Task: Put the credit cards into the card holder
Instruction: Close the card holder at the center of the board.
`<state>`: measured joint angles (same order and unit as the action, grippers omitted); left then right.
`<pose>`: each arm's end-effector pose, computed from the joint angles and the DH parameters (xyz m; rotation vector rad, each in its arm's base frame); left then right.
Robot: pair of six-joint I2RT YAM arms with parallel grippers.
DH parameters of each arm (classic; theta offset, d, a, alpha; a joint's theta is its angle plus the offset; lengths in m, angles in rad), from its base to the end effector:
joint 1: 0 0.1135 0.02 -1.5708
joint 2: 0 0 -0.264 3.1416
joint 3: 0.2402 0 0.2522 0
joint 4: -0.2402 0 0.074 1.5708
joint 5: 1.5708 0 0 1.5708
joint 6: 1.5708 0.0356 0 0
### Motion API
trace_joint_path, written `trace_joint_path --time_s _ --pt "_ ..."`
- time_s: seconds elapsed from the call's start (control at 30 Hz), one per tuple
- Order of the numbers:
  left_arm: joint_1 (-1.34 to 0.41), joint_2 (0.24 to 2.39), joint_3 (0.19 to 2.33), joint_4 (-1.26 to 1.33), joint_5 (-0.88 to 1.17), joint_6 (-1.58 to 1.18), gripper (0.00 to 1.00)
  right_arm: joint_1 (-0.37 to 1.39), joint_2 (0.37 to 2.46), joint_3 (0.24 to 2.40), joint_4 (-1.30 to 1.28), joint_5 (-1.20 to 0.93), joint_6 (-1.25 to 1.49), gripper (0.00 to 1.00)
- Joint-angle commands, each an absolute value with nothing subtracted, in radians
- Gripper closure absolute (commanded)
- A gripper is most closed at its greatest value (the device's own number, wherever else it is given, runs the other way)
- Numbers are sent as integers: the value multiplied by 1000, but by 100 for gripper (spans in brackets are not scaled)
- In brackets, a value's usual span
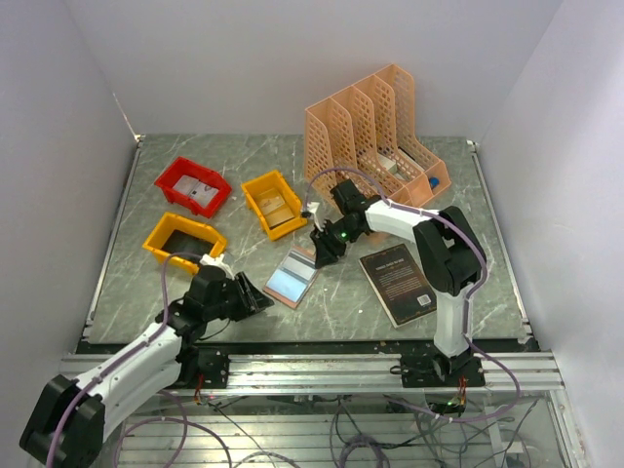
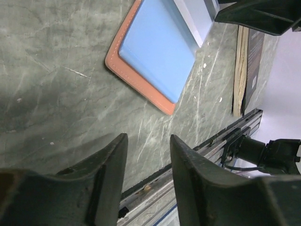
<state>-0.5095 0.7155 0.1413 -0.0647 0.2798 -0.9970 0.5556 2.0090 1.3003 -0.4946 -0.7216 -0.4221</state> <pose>0.1226 -0.0797 0.1395 -0.4181 2.3919 -1.0819 0.3217 0.2274 0.1447 -1.4067 2.2494 1.0292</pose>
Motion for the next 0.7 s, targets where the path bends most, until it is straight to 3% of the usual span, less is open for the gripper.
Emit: trace_joint_path --time_s 0.0,0.33,0.67 --pt "-541 754 117 40 221 -1071 45 577 2064 1326 -593 -769 -442 71" --pt "-577 748 70 128 117 -1166 38 603 2118 1372 -663 -817 -445 71" --pt "-580 579 39 -27 -19 -1237 35 612 2132 1383 -663 -812 -416 70"
